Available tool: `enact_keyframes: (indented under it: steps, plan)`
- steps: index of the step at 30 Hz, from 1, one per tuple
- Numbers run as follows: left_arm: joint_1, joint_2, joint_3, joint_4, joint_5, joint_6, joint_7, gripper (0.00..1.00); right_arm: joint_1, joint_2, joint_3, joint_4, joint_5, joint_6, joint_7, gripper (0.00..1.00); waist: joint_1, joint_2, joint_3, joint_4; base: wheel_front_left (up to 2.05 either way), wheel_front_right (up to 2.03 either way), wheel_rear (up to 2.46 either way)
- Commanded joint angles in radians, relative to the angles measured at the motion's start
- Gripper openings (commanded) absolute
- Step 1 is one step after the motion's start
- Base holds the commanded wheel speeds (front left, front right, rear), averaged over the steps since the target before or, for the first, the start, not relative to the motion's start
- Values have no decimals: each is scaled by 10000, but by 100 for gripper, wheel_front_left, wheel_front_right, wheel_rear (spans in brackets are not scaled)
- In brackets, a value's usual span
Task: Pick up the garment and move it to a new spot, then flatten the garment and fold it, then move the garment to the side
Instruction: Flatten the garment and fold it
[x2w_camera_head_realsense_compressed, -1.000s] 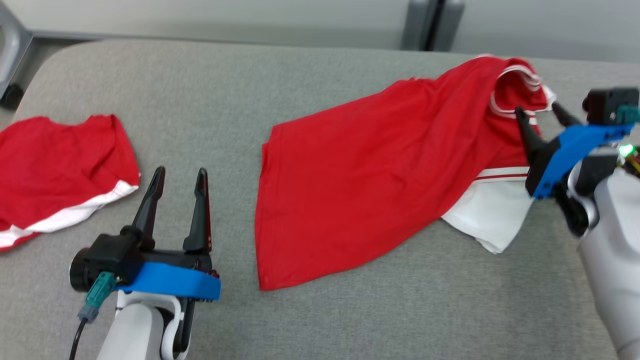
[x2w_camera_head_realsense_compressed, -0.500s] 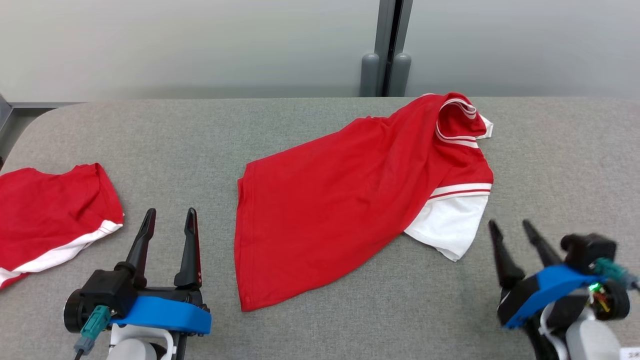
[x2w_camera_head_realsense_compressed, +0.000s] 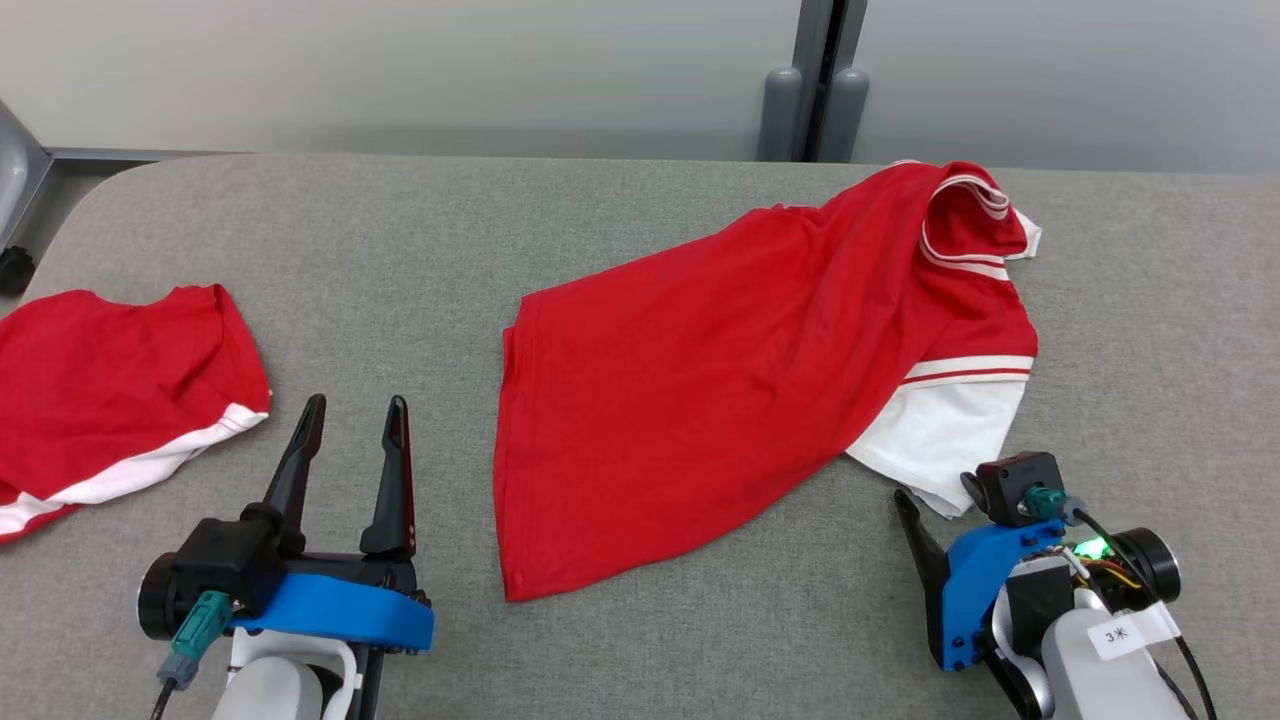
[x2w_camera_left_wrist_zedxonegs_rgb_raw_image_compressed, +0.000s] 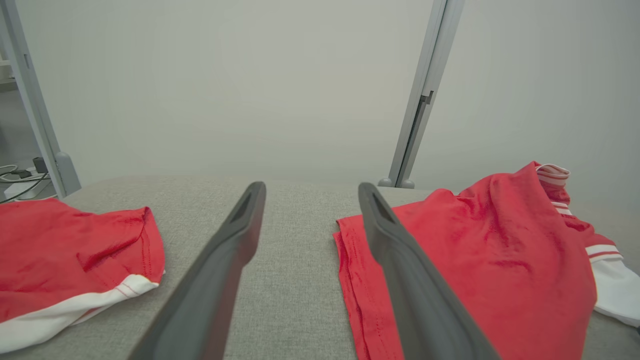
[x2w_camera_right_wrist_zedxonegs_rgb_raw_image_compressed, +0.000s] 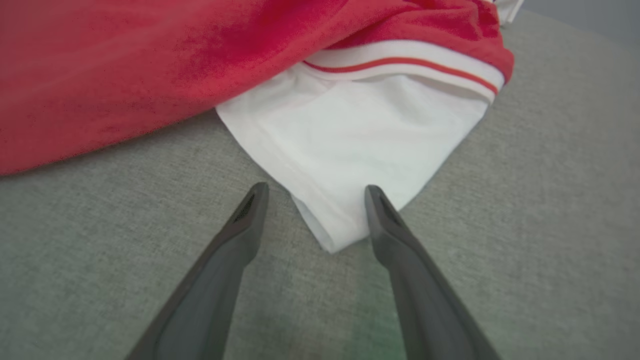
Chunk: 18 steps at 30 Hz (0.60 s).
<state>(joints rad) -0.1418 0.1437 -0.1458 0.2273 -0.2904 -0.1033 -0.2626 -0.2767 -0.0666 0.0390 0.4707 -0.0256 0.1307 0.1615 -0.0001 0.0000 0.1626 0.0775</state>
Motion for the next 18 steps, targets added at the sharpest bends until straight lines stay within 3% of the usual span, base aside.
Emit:
enact_keyframes:
  steps: [1, 4, 5, 7, 12, 18]
  plan:
    - [-152, 15, -40, -5, -39, -5, -18, 100, -205, -83, 35, 339, -194, 1, 7, 100, 1, 0, 122, 118, 0, 0, 0]
    - [-211, 4, -83, 19, -59, -16, -20, 100, -577, -194, -6, 1072, -410, 1, -112, 100, 1, 0, 199, 197, 0, 0, 0]
    - [-219, -3, -81, 21, -65, -6, -21, 100, -641, -225, -29, 1281, -421, 0, -209, 56, 1, 0, 212, 207, 0, 0, 0]
    - [-187, 1, -58, 20, -71, 32, -22, 100, -727, -269, -129, 1532, -443, 0, -394, 0, 1, 0, 219, 191, 0, 0, 0]
    - [-11, 50, 84, 5, -114, 119, -26, 100, -449, -371, -1019, 1251, -380, 1, -1122, 0, 1, 0, 89, -79, 0, 0, 0]
    - [155, 71, 242, -75, -159, 234, -29, 100, 781, -331, -2056, -255, -320, 1, -1133, 0, 1, 0, -100, -489, 0, 0, 0]
